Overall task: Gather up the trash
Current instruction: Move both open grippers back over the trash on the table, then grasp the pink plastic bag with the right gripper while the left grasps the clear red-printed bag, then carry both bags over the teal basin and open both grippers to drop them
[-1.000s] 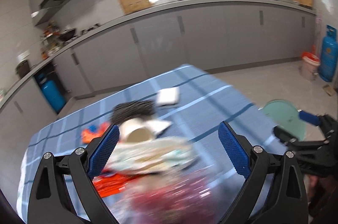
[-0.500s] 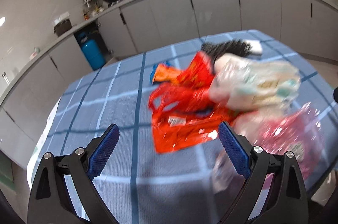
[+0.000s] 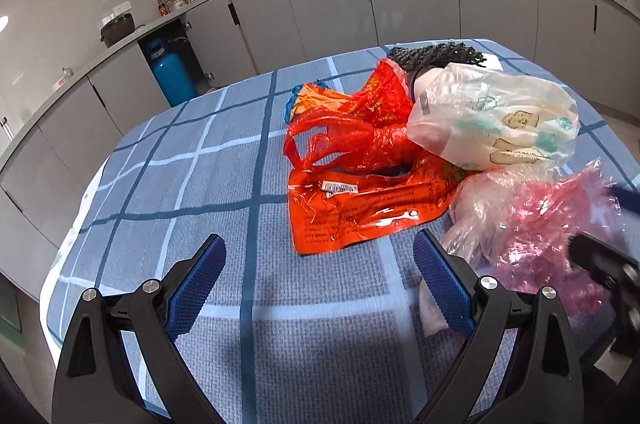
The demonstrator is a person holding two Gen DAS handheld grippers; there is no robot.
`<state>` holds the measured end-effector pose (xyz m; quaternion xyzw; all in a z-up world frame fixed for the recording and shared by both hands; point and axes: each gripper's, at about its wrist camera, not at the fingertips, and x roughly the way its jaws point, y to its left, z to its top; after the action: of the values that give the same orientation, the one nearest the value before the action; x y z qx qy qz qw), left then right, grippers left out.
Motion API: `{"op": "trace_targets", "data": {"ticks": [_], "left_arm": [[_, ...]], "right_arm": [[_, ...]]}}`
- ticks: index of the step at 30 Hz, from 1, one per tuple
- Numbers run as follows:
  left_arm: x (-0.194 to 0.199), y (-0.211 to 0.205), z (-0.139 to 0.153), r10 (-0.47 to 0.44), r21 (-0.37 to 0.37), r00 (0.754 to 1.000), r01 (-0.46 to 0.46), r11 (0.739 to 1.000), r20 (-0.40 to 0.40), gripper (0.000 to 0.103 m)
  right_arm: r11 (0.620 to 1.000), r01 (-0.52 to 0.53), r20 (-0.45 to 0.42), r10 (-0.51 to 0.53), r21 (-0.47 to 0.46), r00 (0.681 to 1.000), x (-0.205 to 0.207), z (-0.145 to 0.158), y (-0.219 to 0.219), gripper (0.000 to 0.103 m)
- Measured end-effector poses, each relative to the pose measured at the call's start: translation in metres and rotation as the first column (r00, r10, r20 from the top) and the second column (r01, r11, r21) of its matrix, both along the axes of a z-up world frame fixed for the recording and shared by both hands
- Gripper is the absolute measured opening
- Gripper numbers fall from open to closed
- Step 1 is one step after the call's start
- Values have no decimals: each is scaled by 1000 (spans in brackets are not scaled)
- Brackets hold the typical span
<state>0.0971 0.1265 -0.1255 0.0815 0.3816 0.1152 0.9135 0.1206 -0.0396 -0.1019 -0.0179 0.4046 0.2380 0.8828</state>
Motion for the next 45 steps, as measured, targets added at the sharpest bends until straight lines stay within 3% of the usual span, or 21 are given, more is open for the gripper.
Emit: {"op": "trace_targets", "data": {"ticks": [1, 4, 8, 15, 22, 25, 28, 29, 30, 34, 45], "left_arm": [[0, -1, 0, -2, -2, 1000, 2, 1000, 0, 93], [-1, -7, 2, -21, -7, 1000, 21, 1000, 8, 93], [-2, -13, 6, -48, -17, 999, 48, 999, 19, 93], [2, -24, -1, -84, -35, 996, 84, 996, -5, 93], [11, -36, -15, -139, -58, 990, 137, 989, -30, 90], [11, -44, -17, -180, -69, 983, 178, 982, -35, 68], [12, -49, -20, -229, -117, 972, 222, 968, -51, 35], [11, -51, -21, -241, -114, 969, 234, 966, -52, 16], [9, -53, -22, -248, -103, 967, 241, 965, -54, 7], [2, -50, -15, -240, -90, 970, 236, 968, -34, 3], [-23, -27, 52, -146, -32, 978, 152, 988, 147, 2]], "right_arm": [[1000, -13, -15, 13, -4, 1000, 0, -2, 2, 25], [999, -41, -15, 41, 11, 999, -4, 1, -1, 9], [999, -24, 33, 23, 23, 999, -12, 15, -16, 5], [996, 79, 35, -80, 52, 996, -10, 23, -57, 4], [986, 165, 4, -166, 37, 986, -3, 13, -86, 4], [984, 177, 0, -177, 32, 984, -3, 10, -88, 4], [982, 186, -7, -186, 34, 983, -2, 8, -89, 4], [982, 188, -7, -188, 35, 982, -2, 8, -89, 5], [981, 190, -6, -190, 34, 982, -1, 8, -90, 5], [980, 198, -4, -198, 35, 980, -1, 9, -92, 5], [978, 204, 15, -205, 44, 979, -5, 15, -95, 5]]}}
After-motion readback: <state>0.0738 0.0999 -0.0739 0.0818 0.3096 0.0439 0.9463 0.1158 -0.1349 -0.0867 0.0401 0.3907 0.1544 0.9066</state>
